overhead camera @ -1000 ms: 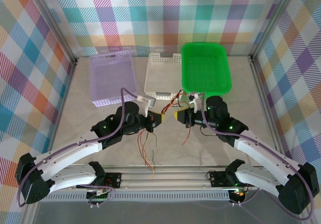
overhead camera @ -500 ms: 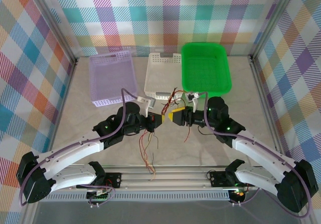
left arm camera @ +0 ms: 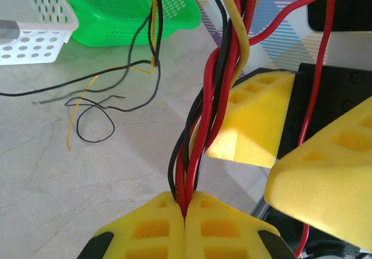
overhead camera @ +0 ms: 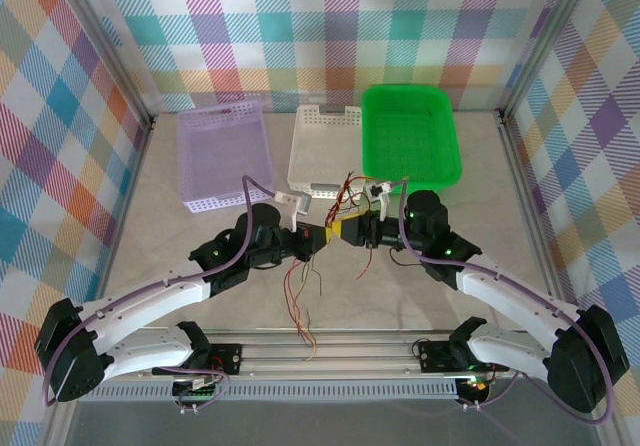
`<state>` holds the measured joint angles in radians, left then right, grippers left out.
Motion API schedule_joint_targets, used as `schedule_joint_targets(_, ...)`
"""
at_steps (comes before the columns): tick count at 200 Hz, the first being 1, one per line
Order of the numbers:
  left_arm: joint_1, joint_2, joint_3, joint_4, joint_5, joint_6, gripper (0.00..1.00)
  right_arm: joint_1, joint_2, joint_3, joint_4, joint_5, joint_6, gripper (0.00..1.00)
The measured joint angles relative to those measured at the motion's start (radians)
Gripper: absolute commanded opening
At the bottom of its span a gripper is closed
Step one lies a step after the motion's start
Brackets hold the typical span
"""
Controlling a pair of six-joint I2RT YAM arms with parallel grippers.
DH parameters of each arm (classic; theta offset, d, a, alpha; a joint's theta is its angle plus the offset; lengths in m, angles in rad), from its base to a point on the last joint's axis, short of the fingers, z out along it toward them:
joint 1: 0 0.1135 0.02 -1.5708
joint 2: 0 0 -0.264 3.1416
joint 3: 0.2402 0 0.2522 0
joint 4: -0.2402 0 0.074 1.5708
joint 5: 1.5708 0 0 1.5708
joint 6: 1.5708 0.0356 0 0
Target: Untangle the cables
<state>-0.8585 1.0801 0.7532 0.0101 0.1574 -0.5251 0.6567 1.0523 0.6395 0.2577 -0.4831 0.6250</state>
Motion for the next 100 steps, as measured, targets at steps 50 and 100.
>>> schedule_joint_targets(50,0.000,0.000,-0.013,0.021,0.003,-0.010,0.00,0.006,0.032,0.002,0.016,0.019,0.008,0.28)
schedule_joint_targets(100,0.000,-0.002,-0.013,0.034,0.011,-0.022,0.00,0.013,0.050,0.002,0.039,0.029,0.015,0.21)
